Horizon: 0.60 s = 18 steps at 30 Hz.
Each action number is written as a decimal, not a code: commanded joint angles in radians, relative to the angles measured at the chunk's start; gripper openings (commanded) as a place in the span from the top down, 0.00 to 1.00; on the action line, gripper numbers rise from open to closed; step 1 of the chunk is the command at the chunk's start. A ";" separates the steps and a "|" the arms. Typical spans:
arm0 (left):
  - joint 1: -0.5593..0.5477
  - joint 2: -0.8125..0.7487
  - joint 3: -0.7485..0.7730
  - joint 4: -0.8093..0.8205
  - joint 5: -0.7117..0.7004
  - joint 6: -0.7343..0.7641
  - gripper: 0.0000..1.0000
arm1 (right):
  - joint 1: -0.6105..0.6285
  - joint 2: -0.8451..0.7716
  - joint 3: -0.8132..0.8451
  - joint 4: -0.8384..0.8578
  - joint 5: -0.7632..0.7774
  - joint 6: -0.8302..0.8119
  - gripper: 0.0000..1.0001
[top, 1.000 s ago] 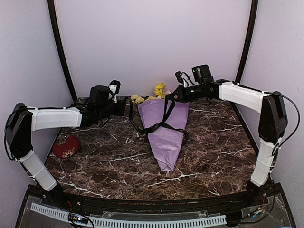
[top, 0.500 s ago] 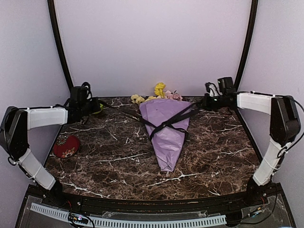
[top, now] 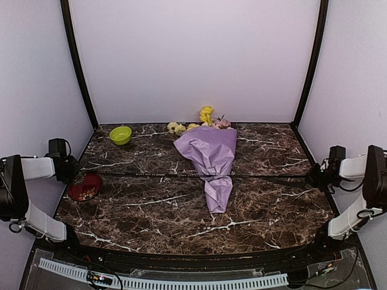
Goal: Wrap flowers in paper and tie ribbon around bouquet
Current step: Tie the ribbon around the folded bouquet.
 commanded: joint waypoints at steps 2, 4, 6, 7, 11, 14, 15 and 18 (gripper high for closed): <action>0.134 -0.088 0.003 0.016 -0.119 -0.012 1.00 | -0.117 -0.004 0.005 0.070 0.149 -0.043 1.00; 0.149 -0.087 0.006 0.016 -0.122 -0.011 1.00 | -0.120 0.011 0.001 0.074 0.136 -0.056 1.00; 0.161 -0.082 0.005 0.014 -0.123 -0.015 1.00 | -0.121 0.023 -0.002 0.077 0.133 -0.060 1.00; 0.167 -0.082 0.003 0.015 -0.124 -0.017 1.00 | -0.121 0.026 -0.004 0.078 0.136 -0.062 1.00; 0.194 -0.097 -0.008 0.015 -0.132 -0.029 1.00 | -0.149 0.032 -0.007 0.083 0.124 -0.066 1.00; 0.215 -0.109 -0.007 0.010 -0.134 -0.037 1.00 | -0.161 0.030 -0.001 0.075 0.119 -0.075 1.00; 0.221 -0.115 -0.008 0.010 -0.137 -0.039 1.00 | -0.162 0.029 -0.001 0.073 0.118 -0.077 1.00; 0.223 -0.127 -0.010 0.010 -0.135 -0.036 1.00 | -0.162 0.028 0.001 0.077 0.114 -0.084 1.00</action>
